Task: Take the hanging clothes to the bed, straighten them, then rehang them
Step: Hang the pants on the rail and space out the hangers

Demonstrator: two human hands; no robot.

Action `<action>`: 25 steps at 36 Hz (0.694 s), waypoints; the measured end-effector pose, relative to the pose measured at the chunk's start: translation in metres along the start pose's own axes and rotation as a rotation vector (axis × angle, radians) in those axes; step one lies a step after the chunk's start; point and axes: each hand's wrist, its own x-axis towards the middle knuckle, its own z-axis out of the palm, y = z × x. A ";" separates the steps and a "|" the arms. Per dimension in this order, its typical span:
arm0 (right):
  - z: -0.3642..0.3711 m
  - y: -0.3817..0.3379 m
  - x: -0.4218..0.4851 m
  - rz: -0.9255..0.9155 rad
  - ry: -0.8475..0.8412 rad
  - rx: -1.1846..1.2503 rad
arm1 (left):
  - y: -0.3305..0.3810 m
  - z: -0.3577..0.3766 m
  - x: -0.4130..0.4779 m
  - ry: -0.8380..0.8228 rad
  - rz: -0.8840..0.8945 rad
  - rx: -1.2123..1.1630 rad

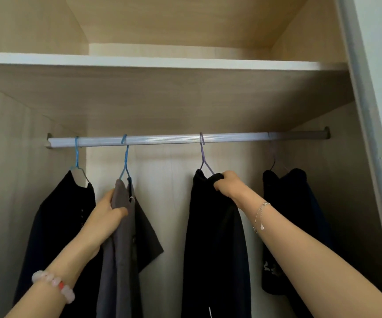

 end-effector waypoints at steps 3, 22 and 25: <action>-0.014 0.006 0.001 0.005 0.019 -0.007 | -0.002 0.006 -0.001 -0.028 0.016 -0.001; -0.025 0.012 0.002 -0.024 -0.021 -0.040 | 0.003 0.019 0.002 0.055 0.072 0.052; -0.017 0.008 0.003 -0.028 -0.018 -0.064 | 0.003 0.017 0.001 0.025 0.060 0.038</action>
